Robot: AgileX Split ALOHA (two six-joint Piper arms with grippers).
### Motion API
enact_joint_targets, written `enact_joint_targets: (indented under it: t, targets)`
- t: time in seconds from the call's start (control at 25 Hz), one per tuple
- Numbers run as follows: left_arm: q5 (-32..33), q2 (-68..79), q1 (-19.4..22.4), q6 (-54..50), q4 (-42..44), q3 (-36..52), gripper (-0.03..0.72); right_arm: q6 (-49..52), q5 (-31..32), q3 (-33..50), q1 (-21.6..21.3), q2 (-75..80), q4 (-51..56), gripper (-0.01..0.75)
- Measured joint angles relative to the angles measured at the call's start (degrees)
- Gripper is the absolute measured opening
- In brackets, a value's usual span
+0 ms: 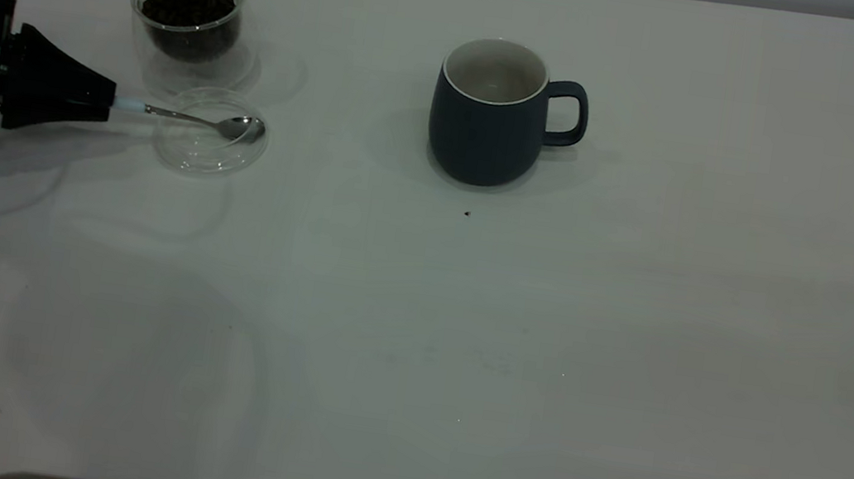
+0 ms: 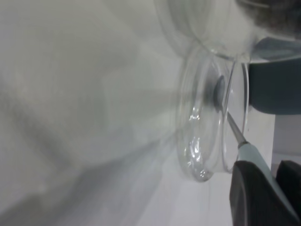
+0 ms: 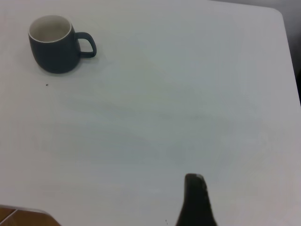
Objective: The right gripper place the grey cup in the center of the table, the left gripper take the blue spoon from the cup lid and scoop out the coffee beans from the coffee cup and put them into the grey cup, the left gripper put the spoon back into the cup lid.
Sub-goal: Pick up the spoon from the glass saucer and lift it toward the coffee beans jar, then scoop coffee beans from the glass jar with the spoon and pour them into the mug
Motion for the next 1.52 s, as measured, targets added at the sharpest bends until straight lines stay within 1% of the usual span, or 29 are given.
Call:
enact_joint_targets:
  t: [0.08, 0.36, 0.56, 0.76, 0.92, 1.08, 1.36, 1.52]
  targets:
    - [0.1, 0.0, 0.0, 0.0, -0.3, 0.0, 0.13, 0.0, 0.0, 0.0, 0.0, 0.0, 0.0, 0.592]
    - [0.9, -0.4, 0.0, -0.1, 0.3, 0.0, 0.13, 0.0, 0.0, 0.0, 0.0, 0.0, 0.0, 0.592]
    - [2.4, -3.0, 0.6, -2.2, 4.1, 0.0, 0.13, 0.0, 0.0, 0.0, 0.0, 0.0, 0.0, 0.592]
    - [4.1, -6.0, 2.4, -3.8, 8.1, 0.0, 0.13, 0.0, 0.0, 0.0, 0.0, 0.0, 0.0, 0.592]
    - [4.2, -8.3, 3.0, -3.7, 9.4, 0.0, 0.13, 0.0, 0.0, 0.0, 0.0, 0.0, 0.0, 0.592]
    - [4.4, -11.8, 3.1, -0.2, 9.4, -1.0, 0.13, 0.0, 0.0, 0.0, 0.0, 0.0, 0.0, 0.592]
    - [5.0, -20.6, 3.1, 7.3, 9.3, -6.3, 0.13, 0.0, 0.0, 0.0, 0.0, 0.0, 0.0, 0.592]
    - [2.3, -21.8, 2.9, 11.1, 10.1, -6.9, 0.13, 0.0, 0.0, 0.0, 0.0, 0.0, 0.0, 0.592]
